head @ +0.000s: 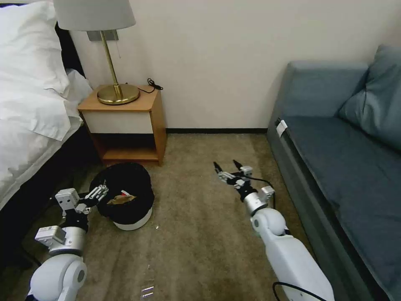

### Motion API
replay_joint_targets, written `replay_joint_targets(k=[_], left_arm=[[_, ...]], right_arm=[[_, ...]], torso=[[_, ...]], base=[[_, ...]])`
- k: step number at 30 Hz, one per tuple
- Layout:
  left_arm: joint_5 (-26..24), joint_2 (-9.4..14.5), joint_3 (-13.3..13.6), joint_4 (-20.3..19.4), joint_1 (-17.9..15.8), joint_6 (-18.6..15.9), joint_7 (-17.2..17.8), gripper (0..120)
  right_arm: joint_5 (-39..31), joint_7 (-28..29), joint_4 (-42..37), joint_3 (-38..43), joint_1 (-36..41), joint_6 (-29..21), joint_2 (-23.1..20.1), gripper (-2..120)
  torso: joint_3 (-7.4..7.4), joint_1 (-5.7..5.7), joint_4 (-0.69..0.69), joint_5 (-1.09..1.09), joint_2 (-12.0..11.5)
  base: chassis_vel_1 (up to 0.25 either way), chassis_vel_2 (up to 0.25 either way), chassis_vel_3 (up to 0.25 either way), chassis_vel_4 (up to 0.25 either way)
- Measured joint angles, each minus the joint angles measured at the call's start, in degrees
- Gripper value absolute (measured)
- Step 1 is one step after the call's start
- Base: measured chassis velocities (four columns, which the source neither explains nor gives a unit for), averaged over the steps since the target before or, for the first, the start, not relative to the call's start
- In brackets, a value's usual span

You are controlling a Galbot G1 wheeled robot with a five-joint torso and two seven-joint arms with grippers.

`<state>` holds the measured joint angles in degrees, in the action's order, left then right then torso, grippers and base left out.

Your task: Pick up the trash bin, then pick up the garbage on the floor and place it into the trash bin.

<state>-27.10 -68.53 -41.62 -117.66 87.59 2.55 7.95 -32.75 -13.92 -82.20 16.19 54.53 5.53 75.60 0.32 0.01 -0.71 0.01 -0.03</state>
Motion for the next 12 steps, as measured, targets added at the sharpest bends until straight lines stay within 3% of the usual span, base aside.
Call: replay_joint_targets(k=[12], left_arm=[[0.0, 0.0, 0.0, 0.2, -0.1, -0.1, 0.1, 100]], right_arm=[[0.0, -0.2, 0.0, -0.1, 0.0, 0.0, 0.0, 100]], torso=[[0.00, 0.00, 0.01, -0.01, 0.0]], base=[[0.000, 0.000, 0.000, 0.000]])
